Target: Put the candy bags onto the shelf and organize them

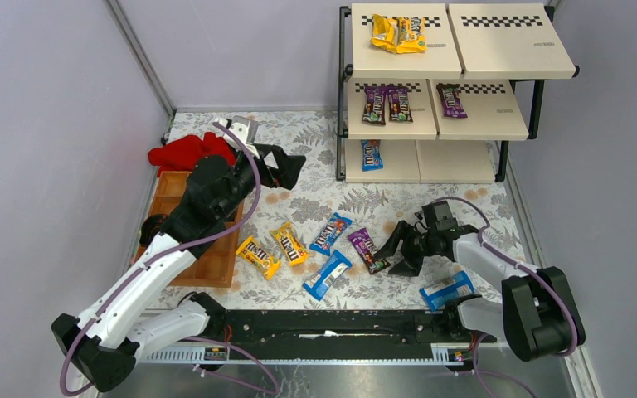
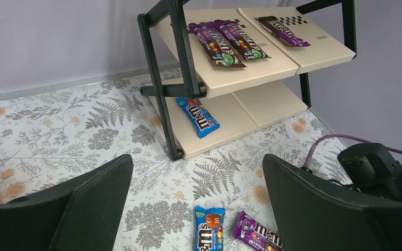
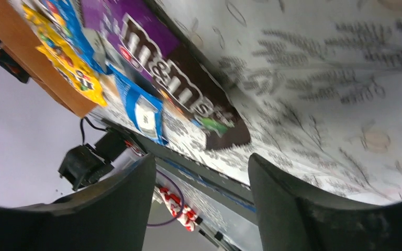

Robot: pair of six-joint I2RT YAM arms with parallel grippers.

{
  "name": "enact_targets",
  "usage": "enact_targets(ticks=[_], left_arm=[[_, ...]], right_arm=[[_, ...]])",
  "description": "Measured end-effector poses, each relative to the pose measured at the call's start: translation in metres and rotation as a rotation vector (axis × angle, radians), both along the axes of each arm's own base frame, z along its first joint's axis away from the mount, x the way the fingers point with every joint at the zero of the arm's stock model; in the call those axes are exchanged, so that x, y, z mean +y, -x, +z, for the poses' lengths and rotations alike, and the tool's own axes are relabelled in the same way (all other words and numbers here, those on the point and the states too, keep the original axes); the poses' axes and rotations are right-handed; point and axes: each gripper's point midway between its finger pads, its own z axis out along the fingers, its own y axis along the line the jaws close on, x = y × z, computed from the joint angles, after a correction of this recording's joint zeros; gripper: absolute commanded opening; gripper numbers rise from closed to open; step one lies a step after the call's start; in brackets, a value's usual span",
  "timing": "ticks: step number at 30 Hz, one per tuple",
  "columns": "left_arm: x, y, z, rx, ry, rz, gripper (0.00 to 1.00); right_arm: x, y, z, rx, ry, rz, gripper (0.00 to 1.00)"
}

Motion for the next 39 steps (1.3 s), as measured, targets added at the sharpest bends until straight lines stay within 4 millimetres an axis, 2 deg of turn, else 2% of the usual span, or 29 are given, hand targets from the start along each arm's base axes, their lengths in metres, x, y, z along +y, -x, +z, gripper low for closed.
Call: enact_targets(ticks=[7,9,14,15,17,20,22,23,26,28,29,31,34,39], left_arm=[[0.002,0.003,0.005,-0.01,0.01,0.001,0.99],[0.002,0.002,0.004,-0.009,0.01,0.0,0.99],[0.001,0.003,0.005,-0.008,0.012,-0.001,0.99],[0.001,0.003,0.005,-0.008,0.013,-0.003,0.99],[0.001,0.003,0.005,-0.008,0.013,-0.003,0.99],[0.001,0.003,0.005,-0.008,0.014,-0.004,0.99],[0.001,0.003,0.005,-0.008,0.014,-0.004,0.99],[0.001,0.003,0.005,-0.009,0.014,-0.004,0.99],[0.001,0.005,0.007,-0.013,0.017,-0.007,0.99],[0.002,0.005,0.008,-0.014,0.019,-0.007,0.99],[0.002,0.005,0.008,-0.015,0.02,-0.007,0.99],[0.002,0.006,0.008,-0.017,0.021,-0.007,0.99],[0.002,0.006,0.009,-0.017,0.021,-0.007,0.99],[0.002,0.006,0.009,-0.015,0.024,-0.007,0.99]], right_arm=[[0.006,-0.027,-0.011,-0.028,-0.011,-0.06,0.38],[0.007,-0.031,-0.016,-0.027,-0.01,-0.071,0.35],[0.002,-0.039,-0.024,-0.057,0.036,-0.092,0.34],[0.0,-0.041,-0.026,-0.064,0.05,-0.092,0.3],[-0.004,-0.049,-0.029,-0.081,0.093,-0.087,0.18],[-0.013,-0.073,-0.029,-0.133,0.152,-0.069,0.15],[-0.022,-0.093,-0.028,-0.163,0.193,-0.07,0.24],[-0.028,-0.103,-0.026,-0.178,0.212,-0.069,0.36],[-0.043,-0.132,-0.018,-0.237,0.269,-0.059,0.62],[-0.049,-0.139,-0.012,-0.264,0.304,-0.037,0.91],[-0.05,-0.141,-0.01,-0.268,0.317,-0.03,0.99],[-0.054,-0.138,-0.01,-0.268,0.34,0.001,1.0],[-0.057,-0.122,-0.014,-0.229,0.35,0.015,1.0],[-0.055,-0.081,-0.014,-0.198,0.29,0.001,1.0]])
